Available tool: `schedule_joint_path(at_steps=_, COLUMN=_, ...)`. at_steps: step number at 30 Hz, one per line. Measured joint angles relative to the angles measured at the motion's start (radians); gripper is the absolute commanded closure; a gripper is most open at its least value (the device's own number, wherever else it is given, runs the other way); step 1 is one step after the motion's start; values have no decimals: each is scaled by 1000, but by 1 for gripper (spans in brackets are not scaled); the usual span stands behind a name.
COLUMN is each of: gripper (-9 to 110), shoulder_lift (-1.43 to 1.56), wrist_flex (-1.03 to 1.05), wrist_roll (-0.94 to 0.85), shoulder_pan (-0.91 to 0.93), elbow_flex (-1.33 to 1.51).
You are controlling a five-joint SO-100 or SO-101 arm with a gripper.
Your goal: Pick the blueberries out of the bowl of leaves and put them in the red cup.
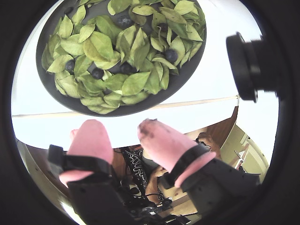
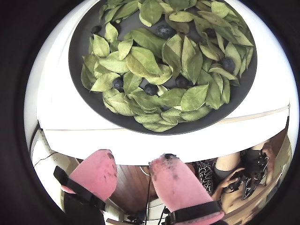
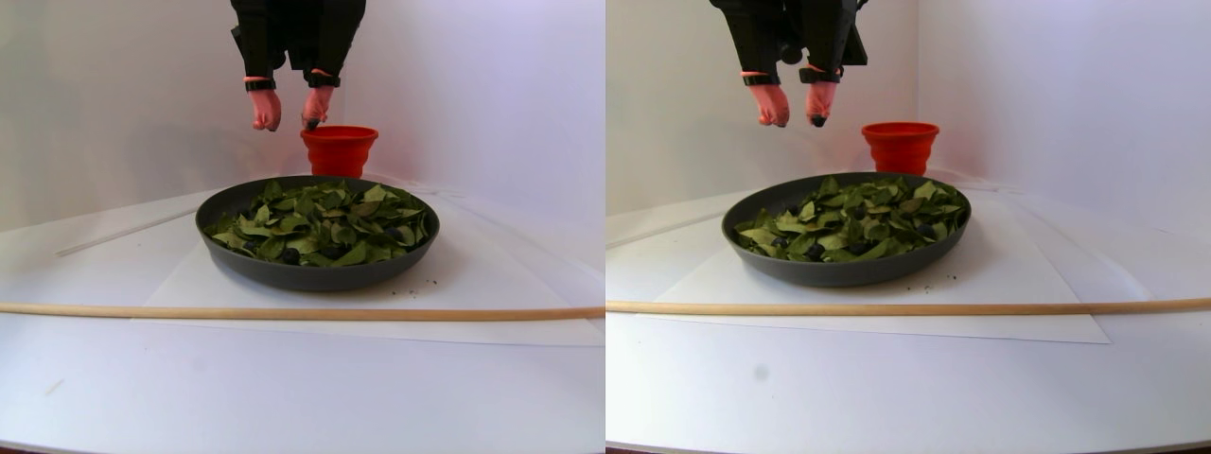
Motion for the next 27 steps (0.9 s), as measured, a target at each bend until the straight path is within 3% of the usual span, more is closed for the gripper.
schedule_joint_path(at_steps=27, gripper=85, shoulder_lift=-141, wrist_flex=-265, wrist_roll=-66, shoulder_pan=15, elbow_flex=107)
